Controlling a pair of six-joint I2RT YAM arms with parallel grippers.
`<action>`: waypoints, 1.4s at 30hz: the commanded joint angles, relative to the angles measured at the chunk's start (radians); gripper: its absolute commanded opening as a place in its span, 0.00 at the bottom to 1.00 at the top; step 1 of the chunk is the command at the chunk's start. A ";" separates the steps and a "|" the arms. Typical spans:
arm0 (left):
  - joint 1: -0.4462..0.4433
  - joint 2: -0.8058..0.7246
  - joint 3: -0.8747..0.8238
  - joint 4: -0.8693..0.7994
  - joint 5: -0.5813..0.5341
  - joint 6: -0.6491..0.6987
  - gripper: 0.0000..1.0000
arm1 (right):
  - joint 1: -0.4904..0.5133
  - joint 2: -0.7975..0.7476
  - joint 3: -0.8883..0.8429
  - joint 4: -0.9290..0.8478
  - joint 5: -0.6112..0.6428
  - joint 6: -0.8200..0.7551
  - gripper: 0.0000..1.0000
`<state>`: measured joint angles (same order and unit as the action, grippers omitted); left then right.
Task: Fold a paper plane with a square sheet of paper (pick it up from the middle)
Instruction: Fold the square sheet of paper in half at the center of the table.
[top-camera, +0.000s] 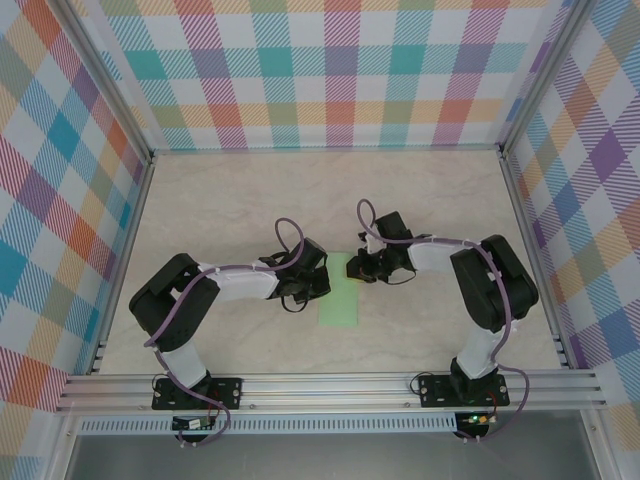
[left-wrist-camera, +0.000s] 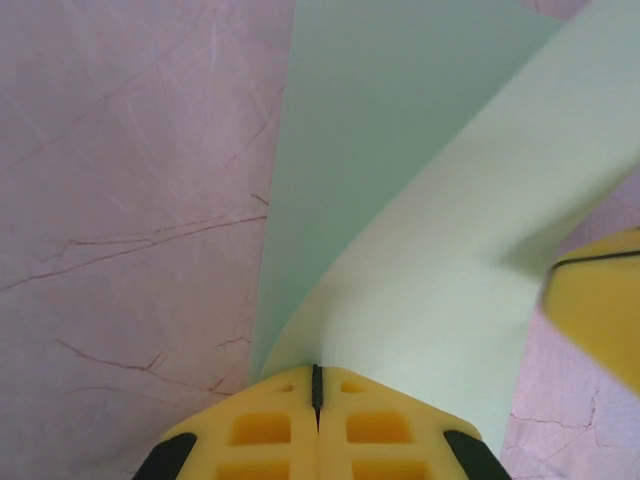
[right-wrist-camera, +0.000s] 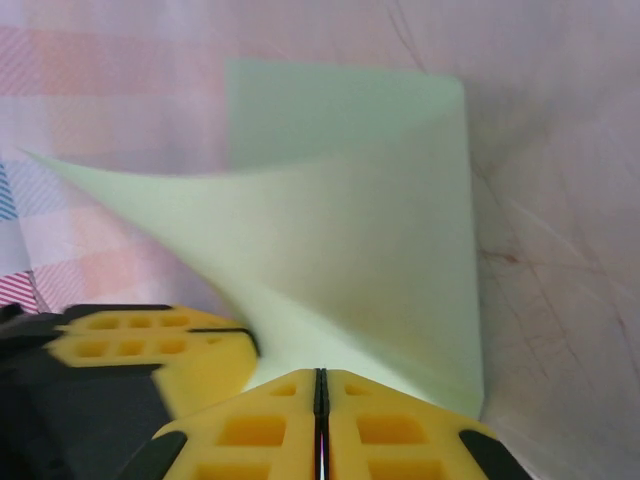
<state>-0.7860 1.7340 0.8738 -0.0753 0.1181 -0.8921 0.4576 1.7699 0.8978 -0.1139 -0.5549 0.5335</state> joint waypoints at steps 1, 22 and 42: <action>-0.014 0.015 -0.046 -0.147 -0.049 0.025 0.00 | -0.020 -0.017 0.043 -0.020 -0.029 -0.030 0.10; -0.014 0.014 -0.042 -0.157 -0.059 0.027 0.00 | -0.034 0.058 0.103 -0.082 0.007 -0.039 0.10; -0.015 0.015 -0.057 -0.147 -0.058 0.027 0.00 | -0.057 0.204 0.154 -0.080 0.032 -0.052 0.09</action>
<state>-0.7879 1.7302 0.8673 -0.0750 0.1104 -0.8810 0.4042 1.9465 1.0622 -0.1764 -0.5499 0.5076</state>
